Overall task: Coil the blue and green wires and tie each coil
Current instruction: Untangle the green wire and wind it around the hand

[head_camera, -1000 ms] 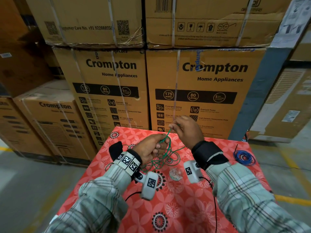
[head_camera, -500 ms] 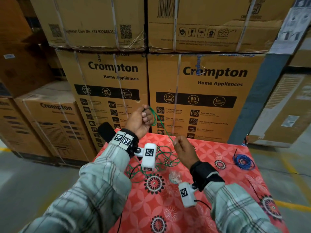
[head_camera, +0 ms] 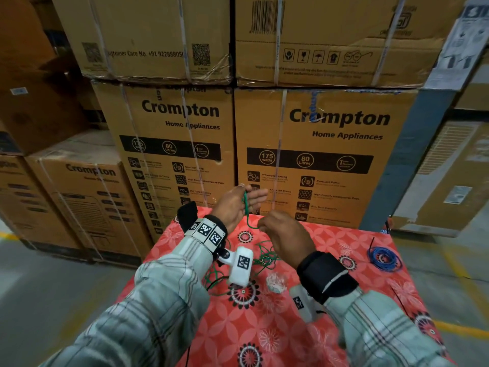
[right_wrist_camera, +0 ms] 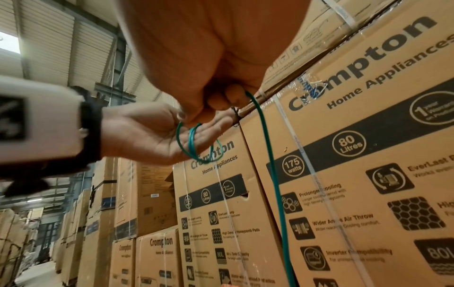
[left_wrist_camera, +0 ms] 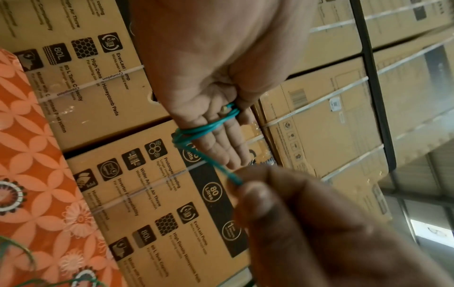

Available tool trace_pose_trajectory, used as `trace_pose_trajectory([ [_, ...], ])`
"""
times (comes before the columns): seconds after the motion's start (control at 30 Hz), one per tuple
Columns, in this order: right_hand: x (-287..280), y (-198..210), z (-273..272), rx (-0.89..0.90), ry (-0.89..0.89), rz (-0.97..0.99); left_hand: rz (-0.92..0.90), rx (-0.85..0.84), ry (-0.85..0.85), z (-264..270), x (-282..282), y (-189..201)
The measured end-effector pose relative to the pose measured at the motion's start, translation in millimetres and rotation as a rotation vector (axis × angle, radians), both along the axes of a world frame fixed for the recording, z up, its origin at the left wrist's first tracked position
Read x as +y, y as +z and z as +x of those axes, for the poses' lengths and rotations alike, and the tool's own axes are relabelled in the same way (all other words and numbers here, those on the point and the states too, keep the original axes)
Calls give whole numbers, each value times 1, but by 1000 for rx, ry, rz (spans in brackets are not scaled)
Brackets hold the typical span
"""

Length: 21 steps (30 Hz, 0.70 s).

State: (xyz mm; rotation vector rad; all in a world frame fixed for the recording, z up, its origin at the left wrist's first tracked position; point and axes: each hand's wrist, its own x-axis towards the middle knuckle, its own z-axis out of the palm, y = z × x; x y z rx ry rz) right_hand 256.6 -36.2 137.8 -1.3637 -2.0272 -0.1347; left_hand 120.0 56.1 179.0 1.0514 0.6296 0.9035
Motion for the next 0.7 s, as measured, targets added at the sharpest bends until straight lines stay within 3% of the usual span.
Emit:
trace_pose_trajectory([
  [0.1,-2,16,7,-3,14,121,-27,58,-58,3,-9,-10],
  [0.27,1,27,14,-120,-131,67,61,247,-152,8,-25,-18],
  [0.47,8,32,34,-49,-179,26,128,426,-157,10,-38,-15],
  [0.57,10,29,41,80,-156,-80,58,379,-214,7,-38,-17],
  [0.7,17,16,42,433,-31,-236,-58,248,-292,2,-37,-12],
])
